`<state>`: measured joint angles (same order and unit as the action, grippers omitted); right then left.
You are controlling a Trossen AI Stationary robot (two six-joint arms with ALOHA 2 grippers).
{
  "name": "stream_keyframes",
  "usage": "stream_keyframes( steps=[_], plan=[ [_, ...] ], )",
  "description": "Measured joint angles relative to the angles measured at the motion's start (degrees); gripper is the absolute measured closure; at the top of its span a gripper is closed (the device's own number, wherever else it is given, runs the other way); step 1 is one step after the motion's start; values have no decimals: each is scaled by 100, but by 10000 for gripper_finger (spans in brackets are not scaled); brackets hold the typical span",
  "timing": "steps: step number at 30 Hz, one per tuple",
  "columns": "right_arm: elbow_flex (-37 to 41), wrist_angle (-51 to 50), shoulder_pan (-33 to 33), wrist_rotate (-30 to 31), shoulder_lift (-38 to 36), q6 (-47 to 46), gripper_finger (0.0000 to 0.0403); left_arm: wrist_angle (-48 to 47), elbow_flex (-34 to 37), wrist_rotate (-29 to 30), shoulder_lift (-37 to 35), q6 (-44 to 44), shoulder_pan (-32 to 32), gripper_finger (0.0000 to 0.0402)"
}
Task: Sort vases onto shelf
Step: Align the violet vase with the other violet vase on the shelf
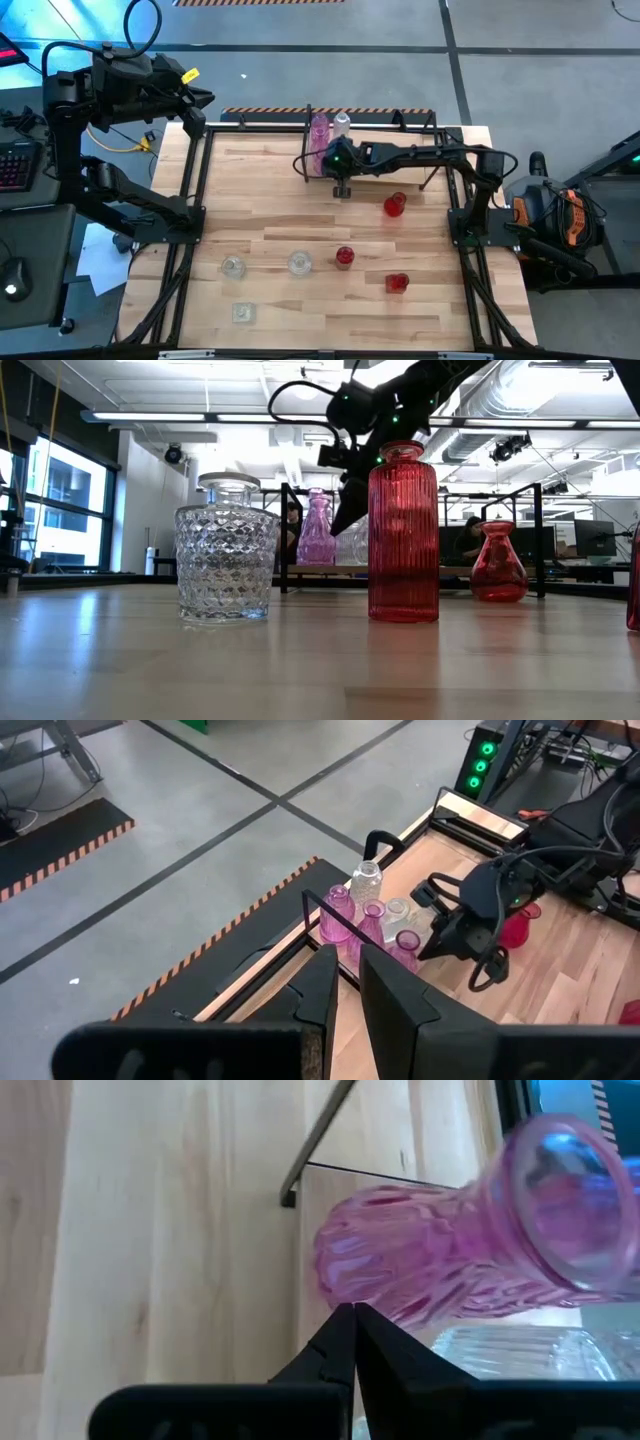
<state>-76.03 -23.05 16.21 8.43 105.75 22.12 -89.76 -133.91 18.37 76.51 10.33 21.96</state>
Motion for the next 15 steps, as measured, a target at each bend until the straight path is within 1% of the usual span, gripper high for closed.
stream_keyframes(
  steps=[7,15],
  plan=[
    [0,4,69,21,0,45,403,2,0,-164,0,2,0,367],
    [0,149,63,26,0,6,403,2,0,-177,0,2,2,367]
  ],
)
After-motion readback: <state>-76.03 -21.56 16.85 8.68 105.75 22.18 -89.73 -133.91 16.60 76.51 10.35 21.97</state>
